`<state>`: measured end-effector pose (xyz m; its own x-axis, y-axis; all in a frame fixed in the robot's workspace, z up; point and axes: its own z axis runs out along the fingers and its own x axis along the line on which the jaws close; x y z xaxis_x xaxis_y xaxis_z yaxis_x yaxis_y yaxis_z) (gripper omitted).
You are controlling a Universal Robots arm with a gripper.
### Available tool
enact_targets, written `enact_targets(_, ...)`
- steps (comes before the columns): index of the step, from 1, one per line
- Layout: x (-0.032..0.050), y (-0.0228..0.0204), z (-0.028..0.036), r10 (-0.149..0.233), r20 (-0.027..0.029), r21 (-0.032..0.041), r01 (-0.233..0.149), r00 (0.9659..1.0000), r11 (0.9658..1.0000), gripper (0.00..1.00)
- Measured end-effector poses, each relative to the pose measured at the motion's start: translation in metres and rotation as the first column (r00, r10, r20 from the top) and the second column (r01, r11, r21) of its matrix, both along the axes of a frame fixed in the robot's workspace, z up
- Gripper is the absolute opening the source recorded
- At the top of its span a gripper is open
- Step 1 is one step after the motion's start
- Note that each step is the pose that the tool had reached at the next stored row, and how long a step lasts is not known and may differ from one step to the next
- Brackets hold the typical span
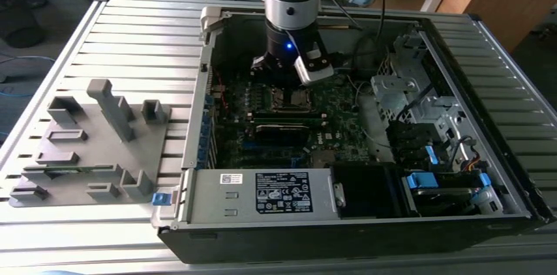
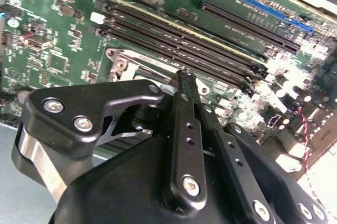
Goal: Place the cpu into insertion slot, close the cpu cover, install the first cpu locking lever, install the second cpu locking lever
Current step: 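Install the second cpu locking lever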
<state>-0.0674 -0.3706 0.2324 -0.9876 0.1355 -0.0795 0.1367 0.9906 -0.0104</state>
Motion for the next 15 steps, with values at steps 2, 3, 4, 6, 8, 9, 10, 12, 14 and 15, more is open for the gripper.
enact_targets(2,-0.0028,0.0,-0.0014,0.0,-0.0005,-0.0008,0.0,1.0,1.0,0.11)
enact_targets(3,-0.0039,0.0,-0.0024,0.0,-0.0007,-0.0009,0.0,1.0,1.0,0.11)
enact_targets(4,-0.005,0.0,-0.0034,0.0,-0.001,-0.0011,0.0,1.0,1.0,0.11)
enact_targets(6,-0.0075,0.0,-0.0053,0.0,-0.0018,-0.0015,0.0,1.0,1.0,0.11)
enact_targets(8,-0.0096,0.0,-0.0068,0.0,-0.0032,-0.0017,0.0,1.0,1.0,0.11)
enact_targets(9,-0.01,-0.0001,-0.0071,0.0,-0.0036,-0.002,0.0,1.0,1.0,0.11)
enact_targets(10,-0.01,-0.0001,-0.0072,0.0,-0.0037,-0.002,0.0,1.0,1.0,0.11)
enact_targets(12,-0.0099,-0.0004,-0.0073,0.001,-0.0036,-0.0018,-0.001,1.0,1.0,0.11)
enact_targets(14,-0.01,-0.0019,-0.0073,0.001,-0.0035,-0.0017,-0.001,1.0,1.0,0.11)
enact_targets(15,-0.01,-0.0027,-0.0073,0.001,-0.0036,-0.0018,-0.001,1.0,1.0,0.11)
